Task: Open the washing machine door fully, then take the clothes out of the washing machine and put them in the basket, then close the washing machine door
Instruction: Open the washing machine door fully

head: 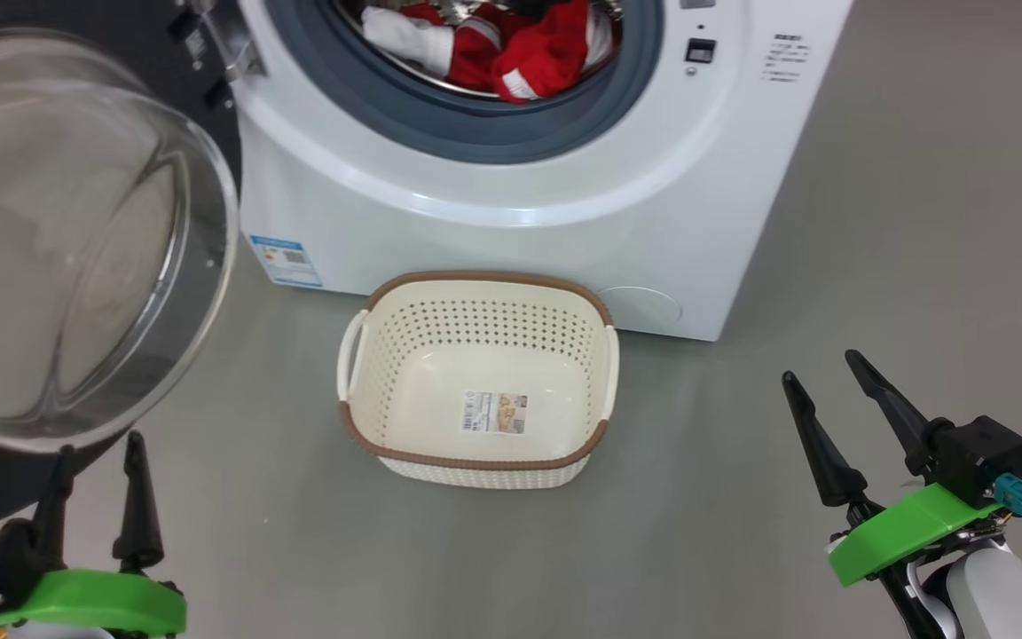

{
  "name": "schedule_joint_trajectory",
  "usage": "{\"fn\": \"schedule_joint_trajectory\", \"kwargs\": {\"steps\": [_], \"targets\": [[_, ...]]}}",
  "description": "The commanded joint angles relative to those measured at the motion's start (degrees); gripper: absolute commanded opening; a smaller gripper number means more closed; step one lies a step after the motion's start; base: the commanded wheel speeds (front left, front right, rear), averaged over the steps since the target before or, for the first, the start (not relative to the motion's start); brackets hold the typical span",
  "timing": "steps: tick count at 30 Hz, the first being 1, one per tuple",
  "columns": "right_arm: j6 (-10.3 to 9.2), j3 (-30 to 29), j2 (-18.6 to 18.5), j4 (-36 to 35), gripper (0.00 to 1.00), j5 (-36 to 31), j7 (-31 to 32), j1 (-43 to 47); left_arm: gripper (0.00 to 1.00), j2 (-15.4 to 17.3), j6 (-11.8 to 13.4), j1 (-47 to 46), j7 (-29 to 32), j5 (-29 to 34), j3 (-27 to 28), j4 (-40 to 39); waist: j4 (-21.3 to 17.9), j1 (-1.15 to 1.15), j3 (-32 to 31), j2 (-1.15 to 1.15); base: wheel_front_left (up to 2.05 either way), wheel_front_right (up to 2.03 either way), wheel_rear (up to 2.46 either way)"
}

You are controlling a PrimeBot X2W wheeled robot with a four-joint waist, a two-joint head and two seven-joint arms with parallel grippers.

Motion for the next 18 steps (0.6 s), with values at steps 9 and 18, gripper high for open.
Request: {"fn": "schedule_joint_trajectory", "kwargs": {"steps": [9, 18], "targets": [[0.09, -0.6, 0.2, -2.2, 1.0, -0.1, -0.7, 1.2, 1.0, 2.7, -0.2, 2.0, -0.4, -1.4, -2.2, -4.6, -6.5, 0.0, -0.5, 0.0, 0.0, 0.0, 0.0], [0.09, -2.5, 0.6, -2.8, 1.0, -0.2, -0.7, 2.0, 1.0, 4.1, -0.2, 4.1, -0.4, -3.3, -4.6, -6.8, -11.8, 0.0, 0.0, 0.0, 0.0, 0.0, 0.0]]}}
